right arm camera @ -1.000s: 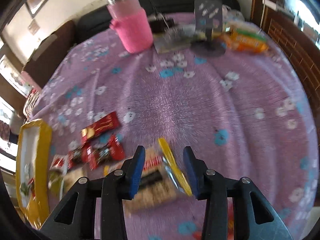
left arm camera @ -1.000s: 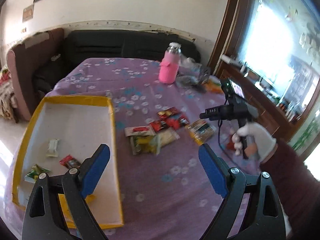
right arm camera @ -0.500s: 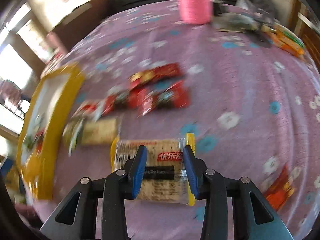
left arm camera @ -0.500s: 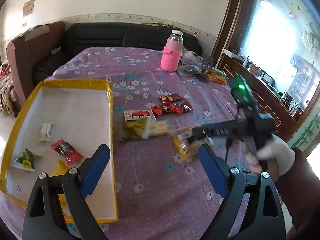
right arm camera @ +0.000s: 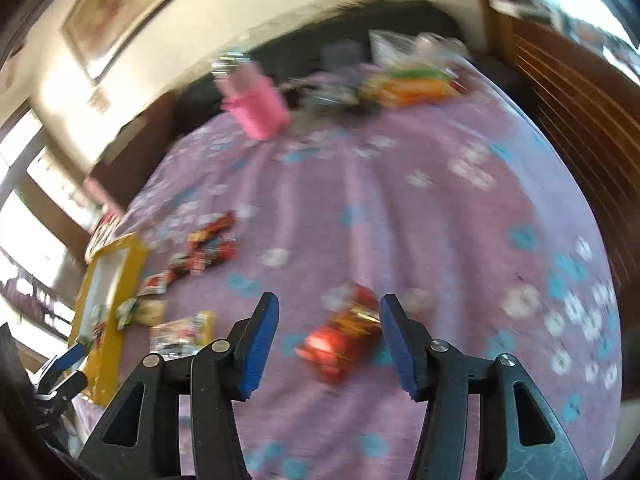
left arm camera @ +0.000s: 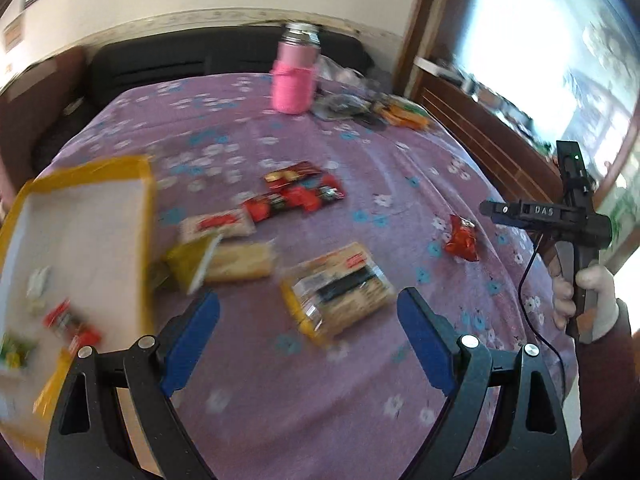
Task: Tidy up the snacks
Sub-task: 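Grasp the cracker pack with the left gripper while the right grasps the red candy pack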
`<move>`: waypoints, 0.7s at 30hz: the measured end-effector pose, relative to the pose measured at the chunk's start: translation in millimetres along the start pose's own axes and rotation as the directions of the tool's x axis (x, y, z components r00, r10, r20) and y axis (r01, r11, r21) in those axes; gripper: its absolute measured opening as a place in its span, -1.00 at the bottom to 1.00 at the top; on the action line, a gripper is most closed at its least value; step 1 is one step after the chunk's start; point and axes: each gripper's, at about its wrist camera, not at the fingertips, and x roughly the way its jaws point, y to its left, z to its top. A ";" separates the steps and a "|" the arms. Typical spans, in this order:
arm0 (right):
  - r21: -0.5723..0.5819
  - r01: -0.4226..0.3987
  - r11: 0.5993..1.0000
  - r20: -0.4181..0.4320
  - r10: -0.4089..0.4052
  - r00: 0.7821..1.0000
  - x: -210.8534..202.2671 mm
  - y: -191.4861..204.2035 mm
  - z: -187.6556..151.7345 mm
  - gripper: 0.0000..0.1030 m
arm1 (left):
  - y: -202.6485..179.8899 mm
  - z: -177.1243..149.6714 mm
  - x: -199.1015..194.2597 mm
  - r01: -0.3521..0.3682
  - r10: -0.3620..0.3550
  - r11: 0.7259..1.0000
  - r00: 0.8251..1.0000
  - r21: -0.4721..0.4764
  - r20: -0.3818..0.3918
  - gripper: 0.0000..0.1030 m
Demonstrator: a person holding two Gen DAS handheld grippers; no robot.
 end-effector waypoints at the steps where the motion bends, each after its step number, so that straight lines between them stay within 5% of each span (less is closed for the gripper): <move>1: 0.009 -0.001 1.000 -0.002 0.001 1.000 3.4 -5.0 2.6 0.08 | -4.2 6.7 10.5 0.015 -0.015 1.000 1.000 0.017 -0.020 0.76; 4: 0.042 -0.032 0.999 -0.017 0.033 0.999 13.4 -8.2 -3.7 0.08 | -13.3 25.4 49.8 0.039 -0.035 0.998 0.995 0.043 -0.094 0.76; 6: 0.043 -0.027 0.999 -0.023 0.028 0.999 22.5 -1.5 -10.1 0.08 | -16.4 34.6 75.9 -0.014 0.023 0.997 0.993 0.077 -0.117 0.76; 11: 0.004 -0.004 1.000 -0.029 0.004 1.000 44.2 16.7 -18.3 0.08 | -18.1 27.9 109.8 -0.018 0.043 0.994 0.973 0.112 -0.225 0.76; 17: -0.050 0.031 0.998 -0.007 -0.031 0.999 52.7 19.2 -18.0 -0.07 | -34.2 -1.0 94.4 0.083 -0.040 0.985 0.961 0.149 -0.274 0.75; 21: -0.041 0.006 0.999 0.004 -0.006 1.000 52.5 15.1 -18.3 -0.05 | -49.1 -11.7 89.4 0.044 0.015 0.973 0.967 0.225 -0.254 0.75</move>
